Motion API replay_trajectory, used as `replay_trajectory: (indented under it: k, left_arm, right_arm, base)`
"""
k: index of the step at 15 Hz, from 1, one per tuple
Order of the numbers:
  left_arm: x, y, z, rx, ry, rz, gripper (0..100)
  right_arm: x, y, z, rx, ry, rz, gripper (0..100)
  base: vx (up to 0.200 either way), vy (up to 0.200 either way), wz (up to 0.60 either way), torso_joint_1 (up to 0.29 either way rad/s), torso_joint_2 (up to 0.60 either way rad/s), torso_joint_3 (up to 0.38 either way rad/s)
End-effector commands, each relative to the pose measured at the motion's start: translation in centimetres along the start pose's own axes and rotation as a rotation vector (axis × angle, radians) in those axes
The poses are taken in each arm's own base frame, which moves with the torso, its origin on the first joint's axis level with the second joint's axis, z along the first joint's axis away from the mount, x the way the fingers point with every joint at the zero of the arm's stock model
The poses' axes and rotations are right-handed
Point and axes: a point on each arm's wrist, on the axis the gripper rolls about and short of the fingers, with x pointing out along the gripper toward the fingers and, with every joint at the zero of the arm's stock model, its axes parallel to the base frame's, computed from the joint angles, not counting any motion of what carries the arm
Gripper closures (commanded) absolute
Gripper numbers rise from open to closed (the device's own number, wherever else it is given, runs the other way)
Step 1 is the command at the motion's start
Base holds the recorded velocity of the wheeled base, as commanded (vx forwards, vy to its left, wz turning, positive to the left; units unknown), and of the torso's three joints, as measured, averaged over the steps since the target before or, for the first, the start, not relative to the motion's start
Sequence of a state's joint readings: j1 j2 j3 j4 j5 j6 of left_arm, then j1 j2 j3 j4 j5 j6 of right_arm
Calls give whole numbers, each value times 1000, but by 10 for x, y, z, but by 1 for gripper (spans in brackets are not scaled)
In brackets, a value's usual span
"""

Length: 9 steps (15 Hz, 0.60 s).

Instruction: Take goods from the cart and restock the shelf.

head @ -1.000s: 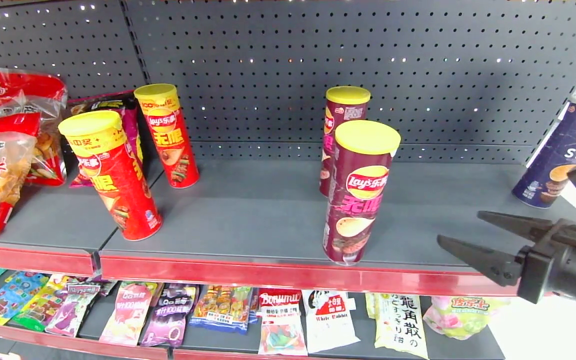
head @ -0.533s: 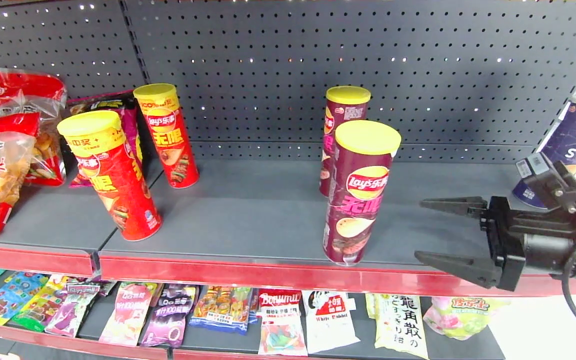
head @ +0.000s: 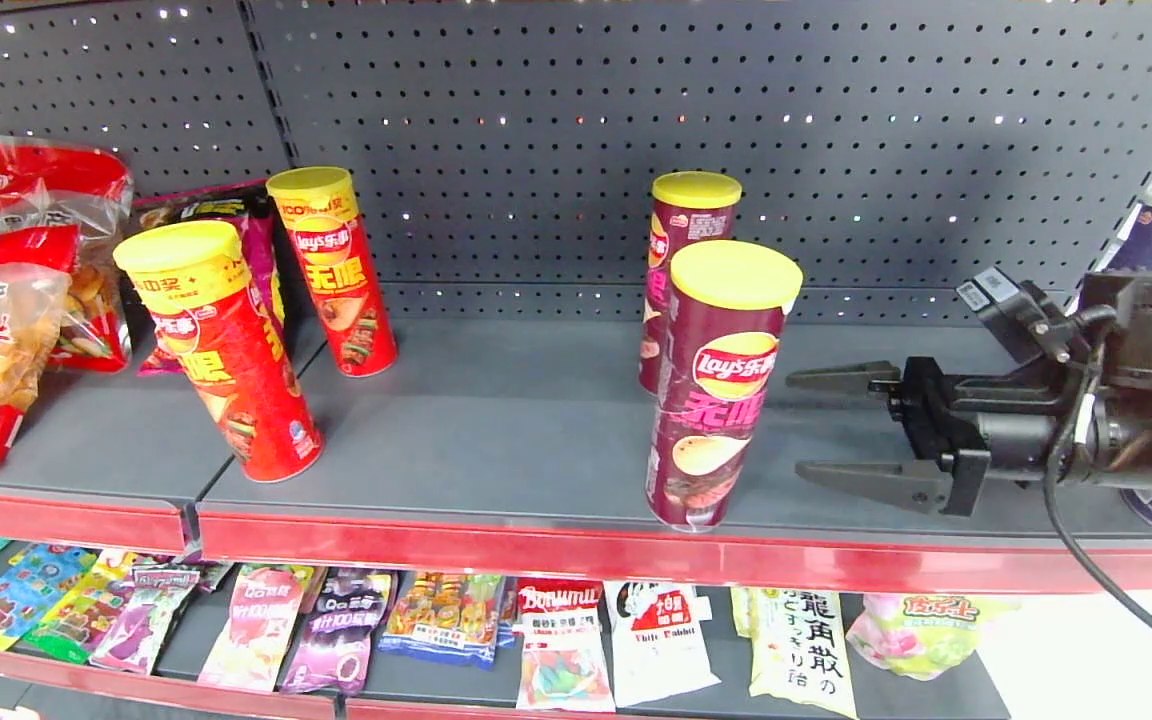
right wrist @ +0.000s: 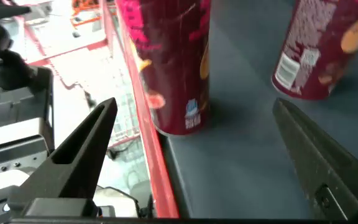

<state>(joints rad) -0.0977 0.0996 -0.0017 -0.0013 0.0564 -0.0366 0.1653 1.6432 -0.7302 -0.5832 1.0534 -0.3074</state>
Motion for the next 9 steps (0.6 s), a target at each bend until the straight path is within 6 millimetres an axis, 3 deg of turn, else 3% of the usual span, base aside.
replay_trajectory:
  k: [1,9]
  left_arm:
    - [0,0,0,0,2,0,0]
    - [0,0,0,0,2,0,0]
  right_arm:
    - [11,-13,-1,1,-1,24,0]
    - [37,-1,4,-16,-14,142,0]
  base:
    - [0,0,0,0,0,0]
    - [0,0,0,0,0,0]
